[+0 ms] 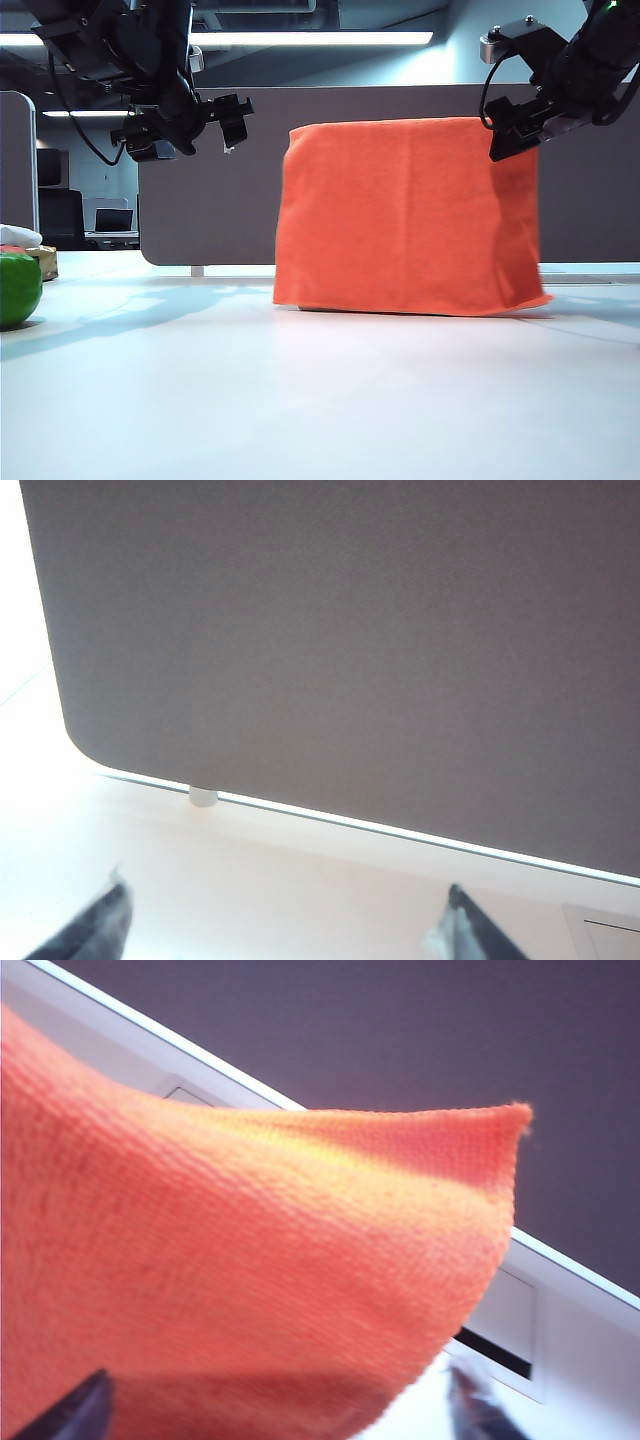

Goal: Pick up the cloth from the table and use it to cover the mirror.

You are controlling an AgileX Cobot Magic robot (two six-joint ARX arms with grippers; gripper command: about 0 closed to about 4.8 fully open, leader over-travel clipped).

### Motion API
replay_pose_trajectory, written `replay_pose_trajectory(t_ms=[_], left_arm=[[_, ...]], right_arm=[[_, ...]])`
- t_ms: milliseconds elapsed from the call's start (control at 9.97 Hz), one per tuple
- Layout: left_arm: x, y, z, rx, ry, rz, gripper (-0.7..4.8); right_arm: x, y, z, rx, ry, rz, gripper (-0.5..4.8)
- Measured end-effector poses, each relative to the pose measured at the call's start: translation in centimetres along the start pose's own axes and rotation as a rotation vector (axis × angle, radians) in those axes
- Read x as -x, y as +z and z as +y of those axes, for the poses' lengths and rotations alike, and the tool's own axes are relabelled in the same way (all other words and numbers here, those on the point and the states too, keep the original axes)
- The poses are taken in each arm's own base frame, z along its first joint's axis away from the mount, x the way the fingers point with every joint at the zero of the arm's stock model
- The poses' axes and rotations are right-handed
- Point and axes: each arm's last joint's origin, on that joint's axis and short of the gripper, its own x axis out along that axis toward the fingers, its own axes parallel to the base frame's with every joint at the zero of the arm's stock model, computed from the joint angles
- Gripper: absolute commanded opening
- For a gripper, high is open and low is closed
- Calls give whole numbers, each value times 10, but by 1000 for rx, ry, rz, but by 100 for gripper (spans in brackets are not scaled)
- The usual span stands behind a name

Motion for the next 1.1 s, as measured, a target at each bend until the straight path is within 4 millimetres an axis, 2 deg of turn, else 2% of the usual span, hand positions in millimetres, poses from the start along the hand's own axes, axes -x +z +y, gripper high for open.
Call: replay_pose_trajectory(t_ms=[100, 301, 602, 802, 902, 1103], left_arm=[[0, 0, 0, 0, 0, 0, 403], [0, 0, 0, 0, 0, 1, 395], [0, -1, -2, -1, -57, 16, 394], [1, 2, -9, -15, -275, 20, 394], [2, 4, -11, -18, -329, 9, 394], [2, 4, -11, -18, -330, 9, 394]], right_arm=[[0, 1, -2, 0, -63, 11, 479], [0, 1, -1, 1, -36, 1, 479], [0, 3, 3, 2, 82, -50, 479], [0, 2, 5, 1, 135, -53, 479], [0, 0, 1, 1, 16, -3, 479], [0, -1, -2, 1, -112, 53, 479]])
